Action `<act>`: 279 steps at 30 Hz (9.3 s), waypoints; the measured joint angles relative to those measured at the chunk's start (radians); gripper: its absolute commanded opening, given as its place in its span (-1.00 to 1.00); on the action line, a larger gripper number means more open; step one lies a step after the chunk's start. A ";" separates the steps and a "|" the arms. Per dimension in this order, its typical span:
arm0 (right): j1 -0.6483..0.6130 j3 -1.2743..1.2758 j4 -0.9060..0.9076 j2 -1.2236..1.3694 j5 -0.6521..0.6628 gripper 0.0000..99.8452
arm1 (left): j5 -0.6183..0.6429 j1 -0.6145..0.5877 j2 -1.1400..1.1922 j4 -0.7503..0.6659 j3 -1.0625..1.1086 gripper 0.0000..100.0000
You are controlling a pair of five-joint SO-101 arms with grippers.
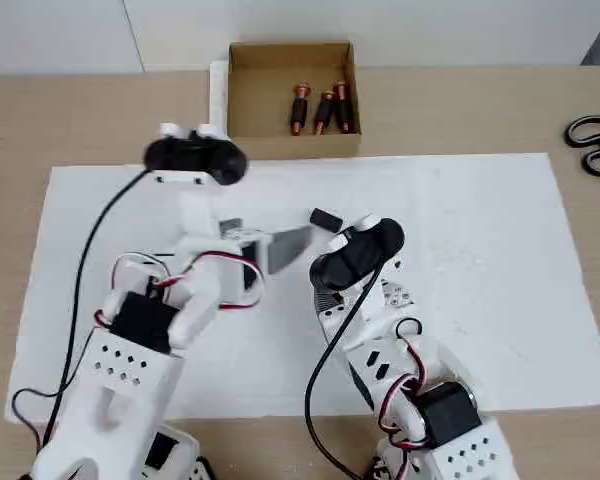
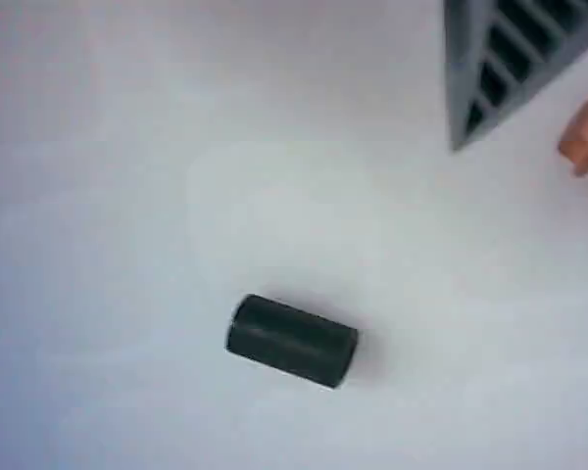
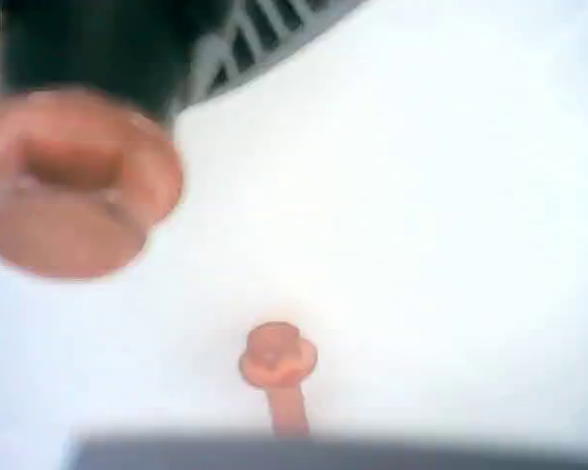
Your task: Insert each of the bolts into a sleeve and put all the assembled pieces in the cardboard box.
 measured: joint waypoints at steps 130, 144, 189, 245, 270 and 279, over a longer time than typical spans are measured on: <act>0.319 -1.903 0.744 1.717 0.144 -0.65 | -0.012 -0.646 -0.002 0.566 -0.127 -0.34; 0.169 -1.889 0.667 2.068 0.457 -0.58 | -0.012 -0.646 -0.002 0.566 -0.127 -0.34; 0.293 -2.263 0.786 2.265 0.473 -0.99 | -0.201 -0.646 -0.002 0.566 -0.133 -0.34; 0.408 -1.565 0.807 1.573 0.302 -0.99 | -1.585 -0.206 1.099 0.110 -0.695 -0.53; 0.408 -1.565 0.807 1.573 0.302 -0.99 | -1.606 -0.144 1.208 0.150 -0.707 -0.99; 0.408 -1.565 0.807 1.573 0.302 -0.99 | -1.560 -0.130 1.169 0.408 -0.824 -0.99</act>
